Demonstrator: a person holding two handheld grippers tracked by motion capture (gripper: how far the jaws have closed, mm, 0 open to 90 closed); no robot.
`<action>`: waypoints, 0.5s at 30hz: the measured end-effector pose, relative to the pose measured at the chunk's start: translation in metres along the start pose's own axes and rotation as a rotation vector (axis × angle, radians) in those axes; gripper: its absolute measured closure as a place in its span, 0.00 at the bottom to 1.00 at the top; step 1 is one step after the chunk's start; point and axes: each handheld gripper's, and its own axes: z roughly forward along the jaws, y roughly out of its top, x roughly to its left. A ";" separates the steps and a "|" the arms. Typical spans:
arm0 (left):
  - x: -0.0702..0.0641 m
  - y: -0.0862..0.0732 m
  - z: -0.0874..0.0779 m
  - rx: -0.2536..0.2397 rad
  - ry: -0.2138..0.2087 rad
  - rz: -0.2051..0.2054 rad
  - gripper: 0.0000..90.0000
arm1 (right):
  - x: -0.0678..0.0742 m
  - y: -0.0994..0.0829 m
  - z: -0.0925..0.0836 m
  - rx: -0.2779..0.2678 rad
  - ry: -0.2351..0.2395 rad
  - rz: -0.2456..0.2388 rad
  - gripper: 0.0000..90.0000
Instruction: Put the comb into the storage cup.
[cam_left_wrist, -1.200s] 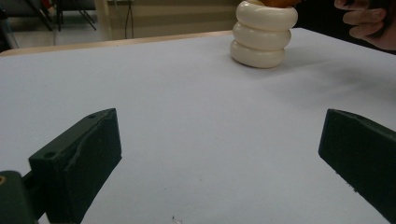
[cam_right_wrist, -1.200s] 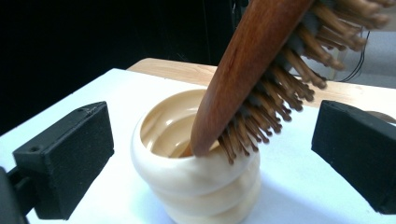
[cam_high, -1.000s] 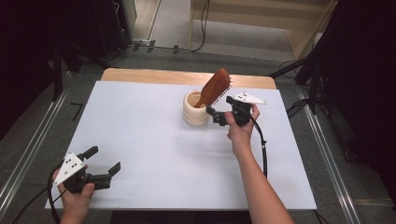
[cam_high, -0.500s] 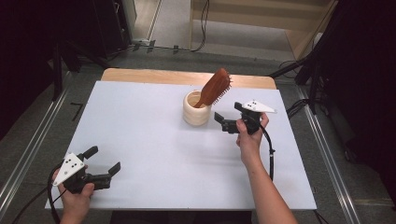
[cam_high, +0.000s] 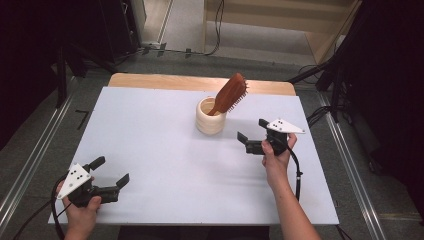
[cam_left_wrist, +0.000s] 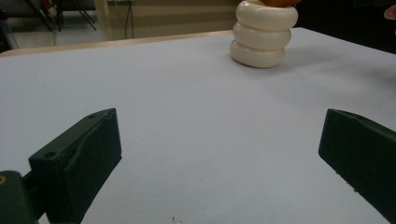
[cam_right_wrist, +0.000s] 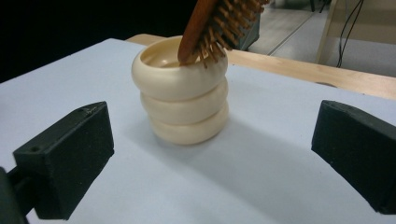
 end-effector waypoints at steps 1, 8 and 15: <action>0.000 0.000 0.000 -0.001 -0.002 0.001 0.00 | 0.000 -0.002 -0.001 -0.001 0.003 0.000 0.00; 0.000 0.000 0.000 -0.001 -0.001 0.001 0.00 | -0.003 -0.015 -0.016 0.005 0.004 0.002 0.00; -0.001 0.000 0.000 0.002 0.000 0.006 0.00 | -0.006 -0.020 -0.033 -0.006 -0.004 -0.009 0.00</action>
